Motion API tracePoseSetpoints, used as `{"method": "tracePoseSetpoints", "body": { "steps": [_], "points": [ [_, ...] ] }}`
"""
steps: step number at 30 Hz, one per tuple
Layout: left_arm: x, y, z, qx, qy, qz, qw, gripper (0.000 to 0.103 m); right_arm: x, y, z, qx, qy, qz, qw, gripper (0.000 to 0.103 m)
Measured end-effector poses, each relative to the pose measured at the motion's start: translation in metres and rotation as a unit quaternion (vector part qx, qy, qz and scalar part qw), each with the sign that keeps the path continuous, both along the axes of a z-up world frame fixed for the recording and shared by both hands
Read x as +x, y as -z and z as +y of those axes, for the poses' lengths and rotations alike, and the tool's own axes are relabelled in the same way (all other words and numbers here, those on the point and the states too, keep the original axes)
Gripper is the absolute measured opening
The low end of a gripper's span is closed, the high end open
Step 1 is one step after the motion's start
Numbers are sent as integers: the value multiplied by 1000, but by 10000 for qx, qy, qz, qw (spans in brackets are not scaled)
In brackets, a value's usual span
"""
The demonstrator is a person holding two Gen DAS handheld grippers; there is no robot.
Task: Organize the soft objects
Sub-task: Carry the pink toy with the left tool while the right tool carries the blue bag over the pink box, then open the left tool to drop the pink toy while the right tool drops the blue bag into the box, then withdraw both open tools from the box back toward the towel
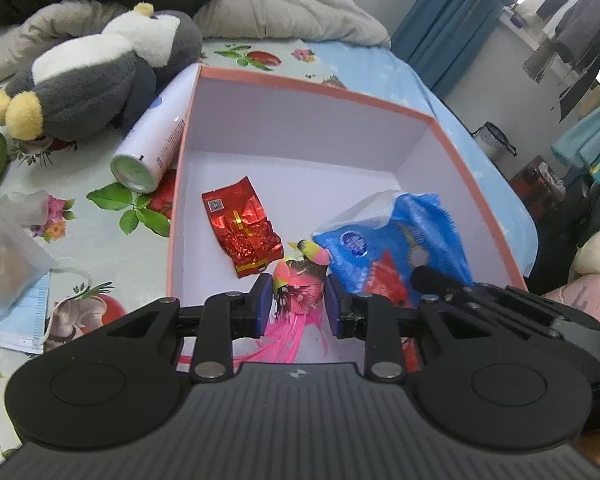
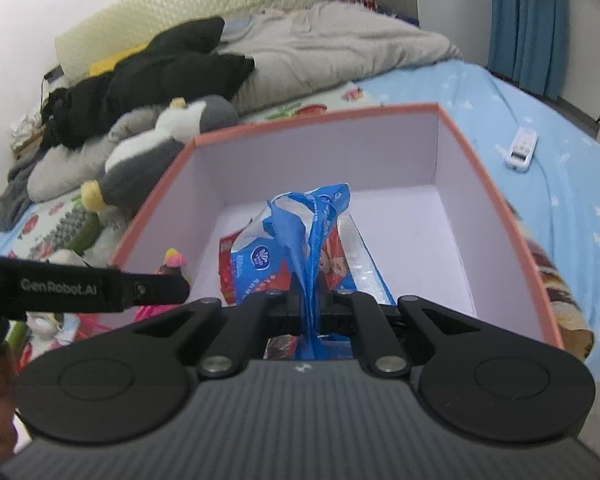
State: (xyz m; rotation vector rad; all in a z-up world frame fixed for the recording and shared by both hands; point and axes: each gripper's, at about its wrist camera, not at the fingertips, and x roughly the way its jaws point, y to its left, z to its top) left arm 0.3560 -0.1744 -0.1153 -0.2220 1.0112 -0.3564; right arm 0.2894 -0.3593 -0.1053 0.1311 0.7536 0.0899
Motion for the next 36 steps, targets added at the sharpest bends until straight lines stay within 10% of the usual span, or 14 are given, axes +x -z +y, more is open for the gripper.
{"method": "tracePoseSetpoints", "body": {
  "steps": [6,10,13,36],
  "points": [
    [4,7,-5,33,32,28,10000,33,7,11,-4,23,-24,159,9999,11],
    [1,2,-5,112,-26,15,9999,60,5,11,-8,124,10,214,9997,18],
    [-7,-8,-1,17,-6,-143,9999,60,3,9,-9,183,67,227,9996,34],
    [-152,-101,54,111,-309,-955,9949,60,-111,-74,17,404,-239,-552,9974,34]
  ]
}}
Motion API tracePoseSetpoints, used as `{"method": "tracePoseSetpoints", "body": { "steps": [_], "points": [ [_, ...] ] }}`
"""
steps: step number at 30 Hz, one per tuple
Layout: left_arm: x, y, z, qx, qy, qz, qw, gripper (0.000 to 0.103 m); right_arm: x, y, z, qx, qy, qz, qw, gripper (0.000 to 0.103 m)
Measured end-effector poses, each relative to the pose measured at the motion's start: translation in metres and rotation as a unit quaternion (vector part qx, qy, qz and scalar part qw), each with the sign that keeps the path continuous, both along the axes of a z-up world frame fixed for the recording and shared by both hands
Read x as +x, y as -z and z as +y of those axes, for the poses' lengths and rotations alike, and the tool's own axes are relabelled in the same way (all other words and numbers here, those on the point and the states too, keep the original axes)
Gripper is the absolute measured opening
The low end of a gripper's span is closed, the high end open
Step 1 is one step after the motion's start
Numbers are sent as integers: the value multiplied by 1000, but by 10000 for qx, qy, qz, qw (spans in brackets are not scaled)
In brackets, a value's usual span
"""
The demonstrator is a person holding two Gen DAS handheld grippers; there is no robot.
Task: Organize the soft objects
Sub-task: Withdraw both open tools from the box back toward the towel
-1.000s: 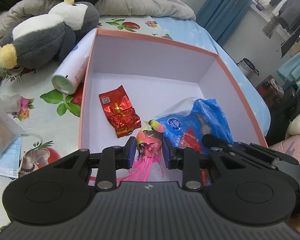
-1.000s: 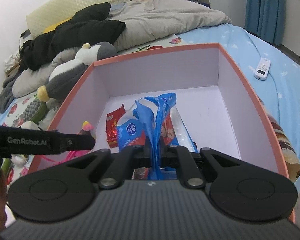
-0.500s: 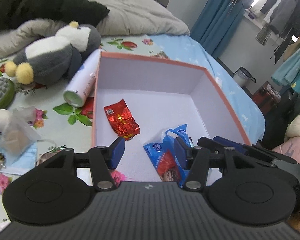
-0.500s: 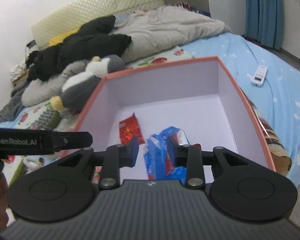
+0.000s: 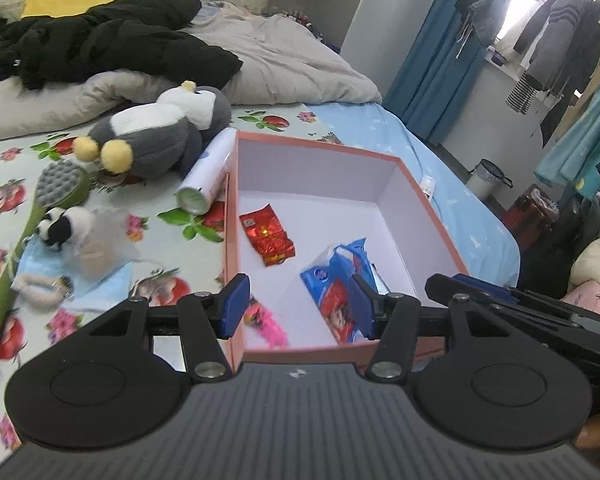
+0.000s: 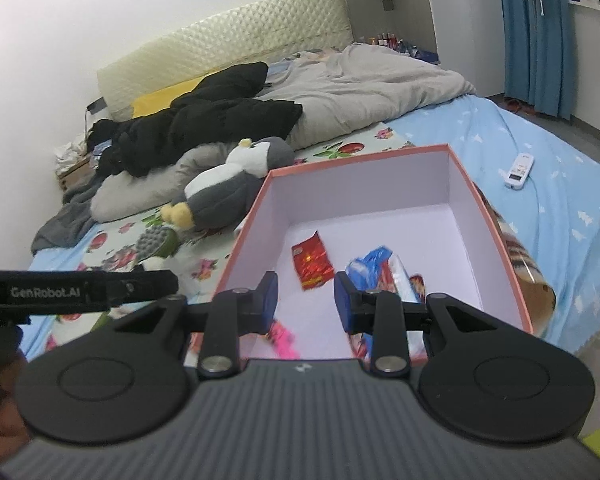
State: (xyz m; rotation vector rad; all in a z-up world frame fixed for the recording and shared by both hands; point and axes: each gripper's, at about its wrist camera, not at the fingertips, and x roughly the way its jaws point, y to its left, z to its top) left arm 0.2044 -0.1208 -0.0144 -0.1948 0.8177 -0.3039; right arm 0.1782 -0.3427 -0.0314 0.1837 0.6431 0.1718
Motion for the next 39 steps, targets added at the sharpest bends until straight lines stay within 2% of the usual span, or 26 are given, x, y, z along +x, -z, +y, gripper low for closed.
{"method": "tracePoseSetpoints", "body": {
  "steps": [16,21,33,39],
  "points": [
    [-97,-21,33,-49,-410,-201,9989,60,-66,-18,25,-190,-420,-72,9989,34],
    [-118,-28,42,-136,-482,-230,9985,60,-83,-20,37,-322,-565,-233,9976,34],
    [-151,-32,71,-108,-945,-330,9949,60,-92,-20,60,-281,-929,-179,9951,34],
    [-165,-21,91,4,-1396,-293,9898,71,-96,-16,79,-239,-1205,-132,9923,34]
  ]
}}
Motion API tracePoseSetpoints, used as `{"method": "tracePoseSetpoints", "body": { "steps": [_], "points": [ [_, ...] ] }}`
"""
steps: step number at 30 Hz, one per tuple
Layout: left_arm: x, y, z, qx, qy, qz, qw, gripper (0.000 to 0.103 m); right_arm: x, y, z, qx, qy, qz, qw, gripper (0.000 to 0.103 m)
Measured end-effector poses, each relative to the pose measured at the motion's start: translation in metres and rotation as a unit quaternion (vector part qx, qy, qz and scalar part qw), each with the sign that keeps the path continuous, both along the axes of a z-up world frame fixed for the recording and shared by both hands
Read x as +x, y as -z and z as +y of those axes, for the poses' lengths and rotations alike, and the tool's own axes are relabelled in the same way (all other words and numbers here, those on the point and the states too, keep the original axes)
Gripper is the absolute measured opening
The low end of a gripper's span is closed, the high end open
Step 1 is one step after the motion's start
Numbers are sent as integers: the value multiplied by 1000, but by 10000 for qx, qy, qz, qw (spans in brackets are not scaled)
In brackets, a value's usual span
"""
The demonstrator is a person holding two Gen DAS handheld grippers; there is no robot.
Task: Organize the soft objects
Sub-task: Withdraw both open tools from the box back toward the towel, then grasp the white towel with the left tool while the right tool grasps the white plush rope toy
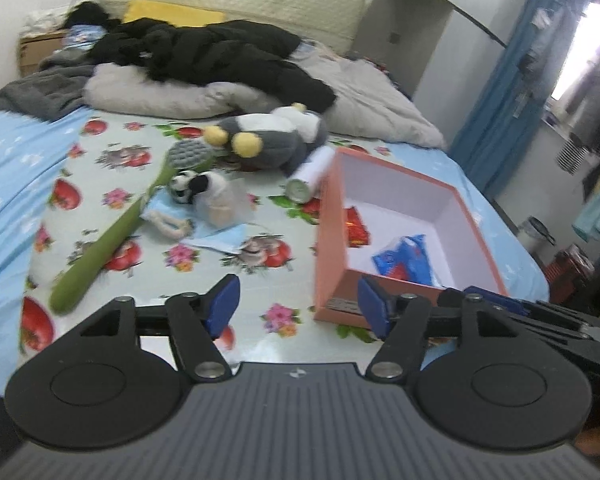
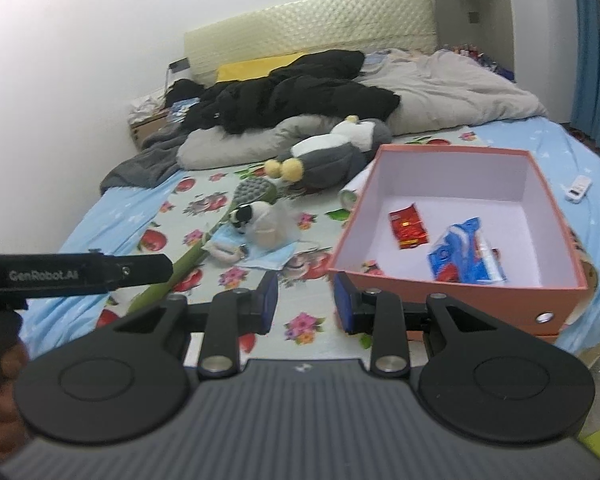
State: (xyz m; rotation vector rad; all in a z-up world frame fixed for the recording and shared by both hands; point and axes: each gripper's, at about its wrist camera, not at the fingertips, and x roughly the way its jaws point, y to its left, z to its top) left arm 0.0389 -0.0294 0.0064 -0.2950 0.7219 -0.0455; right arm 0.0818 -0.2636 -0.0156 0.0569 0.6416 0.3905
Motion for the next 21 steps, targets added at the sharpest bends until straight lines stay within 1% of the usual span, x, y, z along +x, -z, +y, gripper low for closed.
{"method": "tracePoseSetpoints", "body": {
  "steps": [3,5,6,8,10,12,17,21],
  "points": [
    [-7,7,11,-20,-194,68,9998,73,-2,4,11,30,-165,56,9998,34],
    [-10,13,18,46,-376,108,9992,85,-1,8,19,14,-271,116,9996,34],
    [-13,17,22,78,-483,97,9988,87,-1,10,24,8,-332,153,9993,34],
    [-16,26,29,134,-636,86,9978,89,0,14,32,-18,-452,175,9988,34],
    [-17,36,35,292,-769,100,9966,90,2,18,40,-67,-511,194,9985,34],
    [-13,47,42,364,-896,186,9951,91,5,21,46,-82,-563,243,9981,34],
    [1,76,63,163,-1142,497,9921,92,18,33,57,-203,-645,399,9969,34],
    [13,105,82,-158,-1202,758,9897,92,36,42,68,-275,-741,529,9955,34]
  ]
}}
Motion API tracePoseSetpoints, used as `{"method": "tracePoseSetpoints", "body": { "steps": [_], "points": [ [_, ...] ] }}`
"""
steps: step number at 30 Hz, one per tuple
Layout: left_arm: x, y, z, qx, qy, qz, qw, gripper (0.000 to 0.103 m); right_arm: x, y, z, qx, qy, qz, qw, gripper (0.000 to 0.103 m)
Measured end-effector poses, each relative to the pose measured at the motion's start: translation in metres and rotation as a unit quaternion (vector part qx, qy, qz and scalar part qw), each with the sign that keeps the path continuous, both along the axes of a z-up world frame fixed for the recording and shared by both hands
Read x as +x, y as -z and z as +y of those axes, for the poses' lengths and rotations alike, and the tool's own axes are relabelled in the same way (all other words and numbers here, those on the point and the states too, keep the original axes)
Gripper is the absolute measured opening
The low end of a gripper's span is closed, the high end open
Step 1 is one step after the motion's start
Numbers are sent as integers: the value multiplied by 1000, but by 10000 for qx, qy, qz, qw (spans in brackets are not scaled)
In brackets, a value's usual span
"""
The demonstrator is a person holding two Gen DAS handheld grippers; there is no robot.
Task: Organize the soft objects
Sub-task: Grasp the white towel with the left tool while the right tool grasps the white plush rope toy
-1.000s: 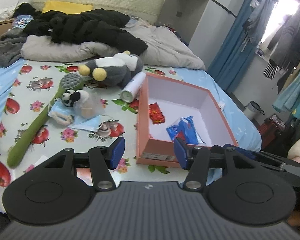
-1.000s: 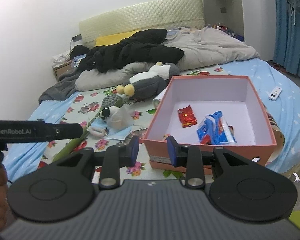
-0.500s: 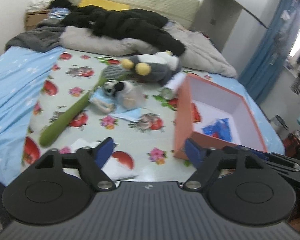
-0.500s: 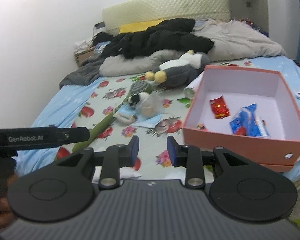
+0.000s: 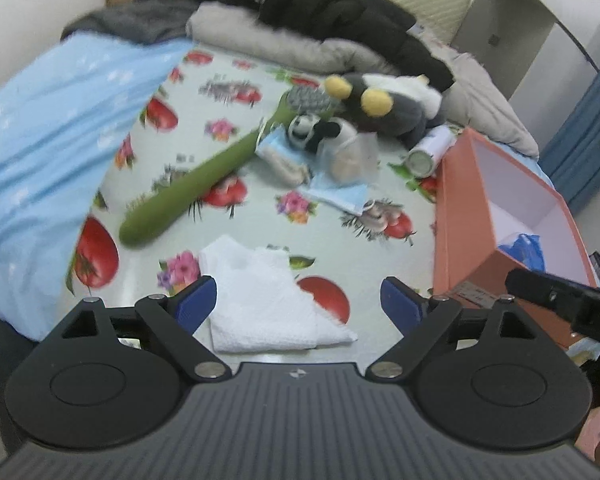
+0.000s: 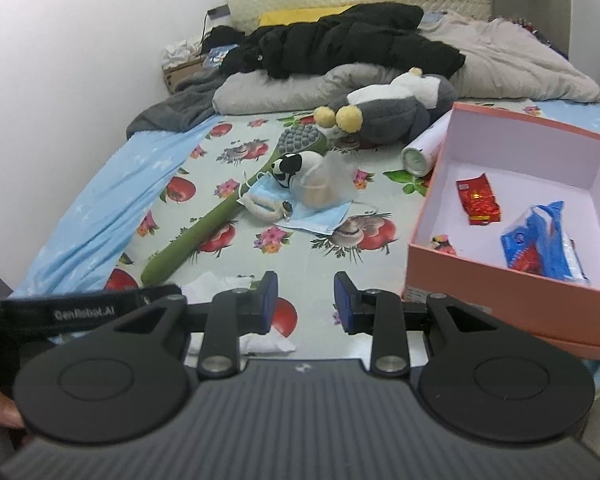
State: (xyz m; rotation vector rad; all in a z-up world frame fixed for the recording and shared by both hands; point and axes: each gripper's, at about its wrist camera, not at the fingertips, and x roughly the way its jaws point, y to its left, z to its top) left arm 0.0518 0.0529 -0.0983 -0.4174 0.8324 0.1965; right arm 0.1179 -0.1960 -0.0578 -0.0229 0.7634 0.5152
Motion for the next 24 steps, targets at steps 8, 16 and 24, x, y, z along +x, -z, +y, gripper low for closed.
{"method": "tracePoseSetpoints", "body": {
  "steps": [8,16,24],
  "points": [
    [27,51,24,-239,-92,407,9988,91,44,20,37,-127,-380,191,9990,34],
    [50,88,37,-488,-127,609,9969,90,95,53,82,-289,-721,428,9961,34],
    [61,110,47,-646,-286,727,9949,74,138,87,124,-519,-1069,524,9915,34]
  ]
}}
